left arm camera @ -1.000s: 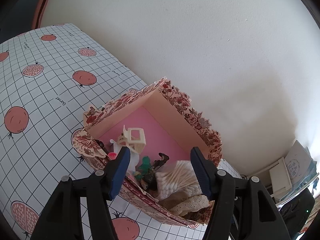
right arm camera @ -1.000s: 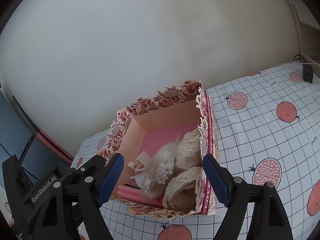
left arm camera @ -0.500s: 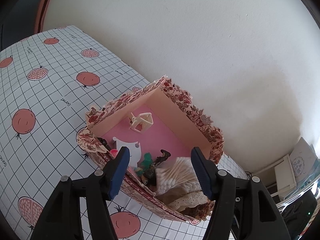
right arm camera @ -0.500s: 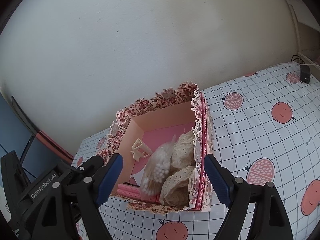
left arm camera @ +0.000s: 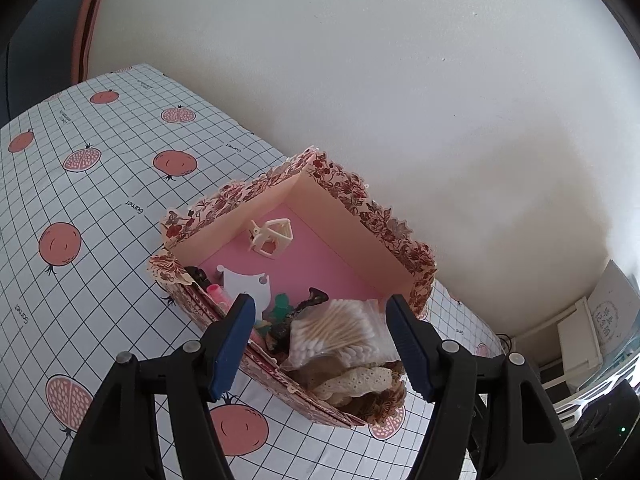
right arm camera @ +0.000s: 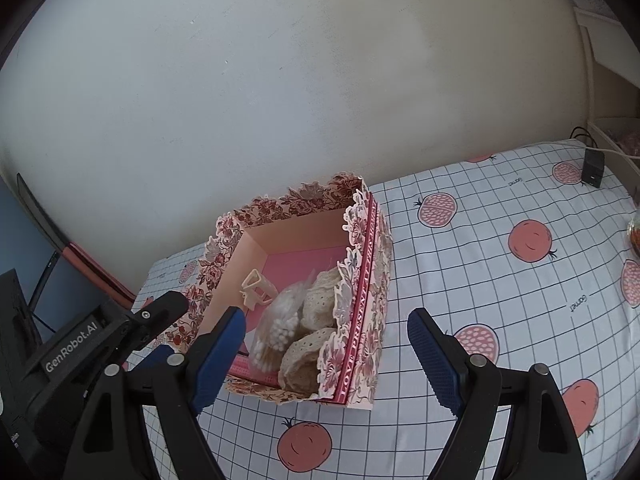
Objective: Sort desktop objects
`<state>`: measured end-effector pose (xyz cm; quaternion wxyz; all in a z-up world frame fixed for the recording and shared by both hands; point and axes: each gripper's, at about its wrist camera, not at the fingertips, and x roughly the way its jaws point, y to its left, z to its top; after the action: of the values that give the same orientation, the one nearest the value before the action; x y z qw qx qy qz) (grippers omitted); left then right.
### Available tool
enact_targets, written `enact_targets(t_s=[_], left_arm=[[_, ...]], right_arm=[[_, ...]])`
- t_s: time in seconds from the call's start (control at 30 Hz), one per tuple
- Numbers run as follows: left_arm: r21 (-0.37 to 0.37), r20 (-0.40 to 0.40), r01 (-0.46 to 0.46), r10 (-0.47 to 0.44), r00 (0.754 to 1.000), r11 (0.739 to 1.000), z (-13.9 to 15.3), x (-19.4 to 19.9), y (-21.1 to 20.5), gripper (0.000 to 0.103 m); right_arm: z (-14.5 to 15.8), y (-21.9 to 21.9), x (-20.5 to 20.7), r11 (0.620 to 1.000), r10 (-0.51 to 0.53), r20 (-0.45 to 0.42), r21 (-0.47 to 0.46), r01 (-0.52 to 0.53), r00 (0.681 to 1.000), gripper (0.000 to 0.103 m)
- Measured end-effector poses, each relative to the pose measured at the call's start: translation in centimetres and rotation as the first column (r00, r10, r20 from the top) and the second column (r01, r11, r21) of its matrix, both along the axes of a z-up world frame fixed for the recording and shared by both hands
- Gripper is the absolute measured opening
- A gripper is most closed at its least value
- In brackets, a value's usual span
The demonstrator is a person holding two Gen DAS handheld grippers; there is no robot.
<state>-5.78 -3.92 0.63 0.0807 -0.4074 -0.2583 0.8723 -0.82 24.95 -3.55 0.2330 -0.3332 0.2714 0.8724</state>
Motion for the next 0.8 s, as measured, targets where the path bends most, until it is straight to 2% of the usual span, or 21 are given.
enact_targets(t_s=[0.57, 0.8], left_arm=[[-0.13, 0.022, 0.087, -0.085, 0.996, 0.988, 2.2, 2.9, 6.2, 0.077], [-0.146, 0.04, 0.119, -0.115, 0.993, 0.982, 2.7, 4.1, 8.1, 0.082]], right_arm=[[2.7, 3.5, 6.1, 0.997, -0.073, 0.007, -0.015, 0.073, 0.997, 0.086], [2.6, 4.9, 7.8, 0.995, -0.092, 0.064, -0.023, 0.094, 0.994, 0.089]])
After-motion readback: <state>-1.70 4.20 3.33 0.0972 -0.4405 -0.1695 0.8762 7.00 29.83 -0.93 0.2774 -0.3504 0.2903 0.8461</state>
